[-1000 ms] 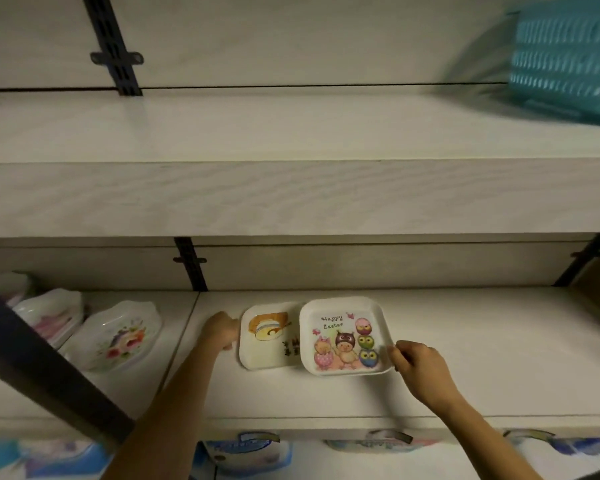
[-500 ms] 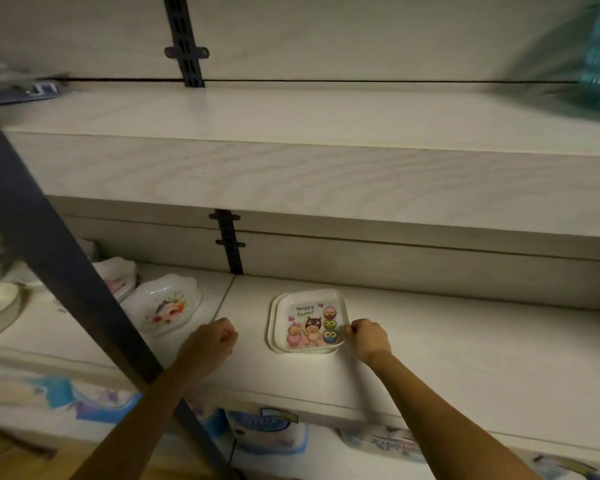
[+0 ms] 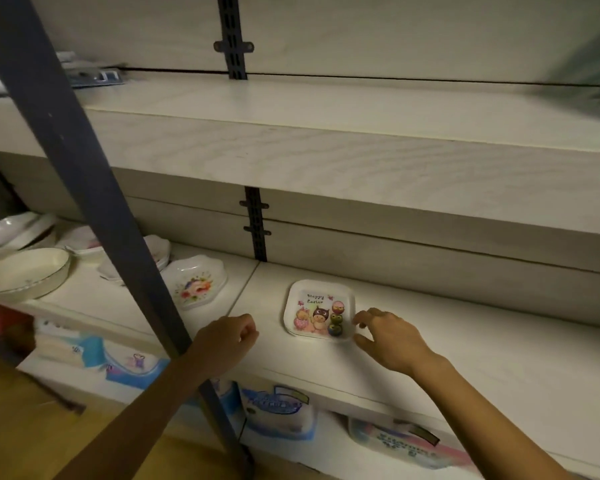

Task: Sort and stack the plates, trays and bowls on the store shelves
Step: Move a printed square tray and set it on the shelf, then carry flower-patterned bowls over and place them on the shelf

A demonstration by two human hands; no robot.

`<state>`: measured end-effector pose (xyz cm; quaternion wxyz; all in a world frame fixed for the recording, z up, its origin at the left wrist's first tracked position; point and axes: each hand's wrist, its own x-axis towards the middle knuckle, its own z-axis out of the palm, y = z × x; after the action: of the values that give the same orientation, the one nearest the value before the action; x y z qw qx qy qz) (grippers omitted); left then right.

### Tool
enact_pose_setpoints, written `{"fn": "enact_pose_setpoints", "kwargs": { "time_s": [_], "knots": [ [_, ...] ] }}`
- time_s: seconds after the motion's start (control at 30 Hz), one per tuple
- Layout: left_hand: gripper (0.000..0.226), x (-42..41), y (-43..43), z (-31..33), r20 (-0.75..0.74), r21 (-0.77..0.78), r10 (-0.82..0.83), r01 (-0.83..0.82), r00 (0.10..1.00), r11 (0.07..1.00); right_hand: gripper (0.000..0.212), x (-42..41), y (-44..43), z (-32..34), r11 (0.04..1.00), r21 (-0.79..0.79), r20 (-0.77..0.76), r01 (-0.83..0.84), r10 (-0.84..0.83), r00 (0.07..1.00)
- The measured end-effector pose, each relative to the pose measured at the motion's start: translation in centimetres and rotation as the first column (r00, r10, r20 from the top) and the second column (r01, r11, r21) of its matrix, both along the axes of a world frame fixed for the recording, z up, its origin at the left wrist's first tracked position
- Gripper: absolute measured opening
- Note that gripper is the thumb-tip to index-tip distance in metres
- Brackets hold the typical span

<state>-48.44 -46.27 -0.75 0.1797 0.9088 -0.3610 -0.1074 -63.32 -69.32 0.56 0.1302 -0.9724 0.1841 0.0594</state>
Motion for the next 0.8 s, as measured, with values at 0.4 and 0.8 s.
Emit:
{"fn": "enact_pose_setpoints", "kwargs": {
  "time_s": [0.4,0.8],
  "knots": [
    [0.007,-2.6,10.7,0.6,-0.029,-0.032,0.043,-0.044,0.999,0.999,0.041,0.1,10.8,2.6,0.953,-0.005,0.006,-0.302,0.302,0.953],
    [0.022,5.9,28.4,0.3,-0.007,-0.051,0.086,-0.087,0.996,0.995,0.033,7.7,27.7,1.7,0.967,0.06,0.158,-0.248,0.236,0.959]
  ]
}}
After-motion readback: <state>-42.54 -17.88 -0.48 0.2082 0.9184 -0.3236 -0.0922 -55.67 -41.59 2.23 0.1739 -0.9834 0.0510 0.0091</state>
